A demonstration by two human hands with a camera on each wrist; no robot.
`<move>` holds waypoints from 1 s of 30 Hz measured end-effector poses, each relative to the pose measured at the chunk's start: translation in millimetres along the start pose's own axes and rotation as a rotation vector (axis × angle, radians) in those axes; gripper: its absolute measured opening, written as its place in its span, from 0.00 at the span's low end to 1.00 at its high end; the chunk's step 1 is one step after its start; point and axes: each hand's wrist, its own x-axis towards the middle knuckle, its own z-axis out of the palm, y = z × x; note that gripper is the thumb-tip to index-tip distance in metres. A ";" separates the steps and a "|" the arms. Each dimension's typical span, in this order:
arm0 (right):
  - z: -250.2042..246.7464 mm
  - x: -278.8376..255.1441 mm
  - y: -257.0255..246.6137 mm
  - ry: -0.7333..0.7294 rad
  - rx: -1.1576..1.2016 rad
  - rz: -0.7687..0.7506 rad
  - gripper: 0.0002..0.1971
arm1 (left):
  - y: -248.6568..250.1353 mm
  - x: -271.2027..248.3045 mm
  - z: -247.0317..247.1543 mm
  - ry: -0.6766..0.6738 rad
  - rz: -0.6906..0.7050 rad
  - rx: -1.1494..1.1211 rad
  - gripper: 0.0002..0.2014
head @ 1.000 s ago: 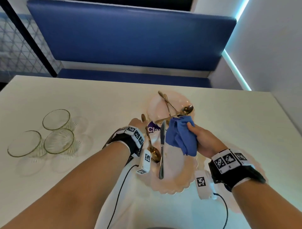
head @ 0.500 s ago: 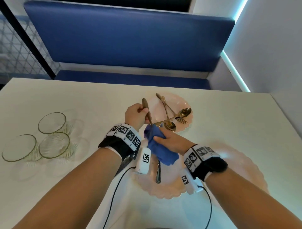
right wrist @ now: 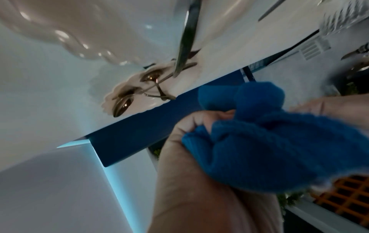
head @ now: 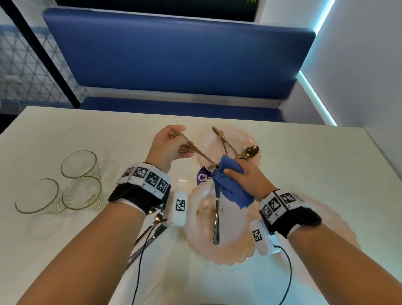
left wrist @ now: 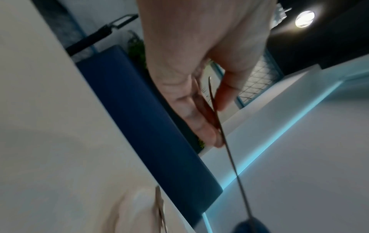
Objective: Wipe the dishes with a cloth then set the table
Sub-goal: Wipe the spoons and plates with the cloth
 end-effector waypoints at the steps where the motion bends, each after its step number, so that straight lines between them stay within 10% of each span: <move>1: -5.6 2.9 0.1 0.035 -0.009 -0.005 0.09 | 7.0 -3.1 -5.9 -0.060 0.009 0.069 0.10; 11: -1.6 24.3 -19.6 0.786 0.354 0.117 0.15 | -17.5 -54.7 2.7 -0.384 -0.161 0.452 0.10; 15: 27.4 22.1 -25.8 0.641 0.743 0.239 0.26 | -49.8 -65.0 16.0 -0.263 -0.153 0.301 0.14; 19: 52.8 11.9 -44.9 0.328 0.870 0.203 0.12 | -52.0 -59.4 21.3 -0.178 -0.187 0.249 0.11; 30: 60.3 -5.1 -47.3 0.015 0.118 -0.103 0.12 | -21.8 -20.8 -11.7 -0.253 -0.230 -0.100 0.16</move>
